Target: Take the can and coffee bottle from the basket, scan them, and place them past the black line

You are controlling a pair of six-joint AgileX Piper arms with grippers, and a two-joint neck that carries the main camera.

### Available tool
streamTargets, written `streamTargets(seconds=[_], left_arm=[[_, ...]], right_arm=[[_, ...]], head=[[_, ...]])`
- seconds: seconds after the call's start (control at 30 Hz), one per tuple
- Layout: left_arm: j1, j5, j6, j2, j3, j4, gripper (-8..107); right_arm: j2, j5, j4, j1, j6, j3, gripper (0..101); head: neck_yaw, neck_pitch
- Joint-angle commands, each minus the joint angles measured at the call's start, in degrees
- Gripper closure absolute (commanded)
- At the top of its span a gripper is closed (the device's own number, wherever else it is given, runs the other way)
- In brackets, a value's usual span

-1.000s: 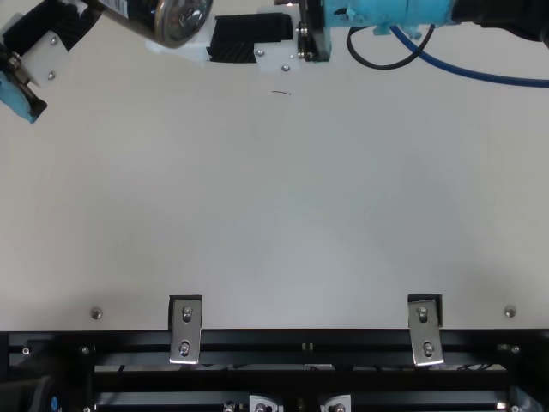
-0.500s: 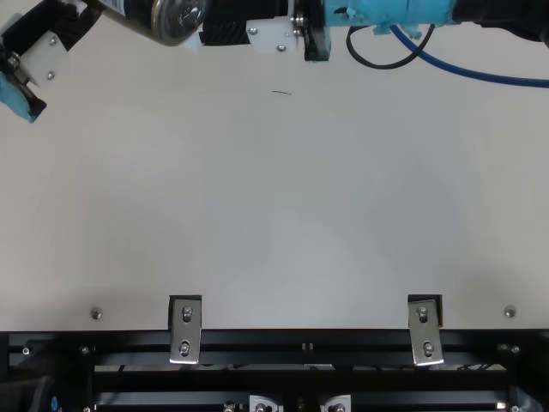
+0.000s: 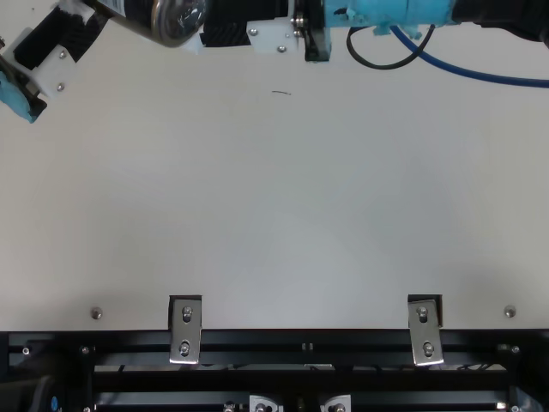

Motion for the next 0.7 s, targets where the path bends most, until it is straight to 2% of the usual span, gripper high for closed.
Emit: streamTargets(seconds=[0.0,0.23,0.53,0.57,0.67], left_arm=[[0.06,0.01,-0.4,-0.07,-0.18,0.33,9],[2.51,-1.26,-0.55,-0.21,-0.23,2.13,9],[9.61,-5.39,-1.41,-0.55,-0.75,12.11,9],[8.31,-5.02,-1.28,-0.5,-0.59,9.55,9],[9.63,-5.47,-1.31,-0.5,-0.67,12.07,9]], right_arm=[[0.0,0.0,0.0,0.0,0.0,0.0,101],[0.0,0.0,0.0,0.0,0.0,0.0,101],[0.0,0.0,0.0,0.0,0.0,0.0,101],[0.0,0.0,0.0,0.0,0.0,0.0,101],[0.0,0.0,0.0,0.0,0.0,0.0,101]], head=[[-0.79,-2.1],[-0.79,-2.1],[-0.79,-2.1],[-0.79,-2.1],[-0.79,-2.1]])
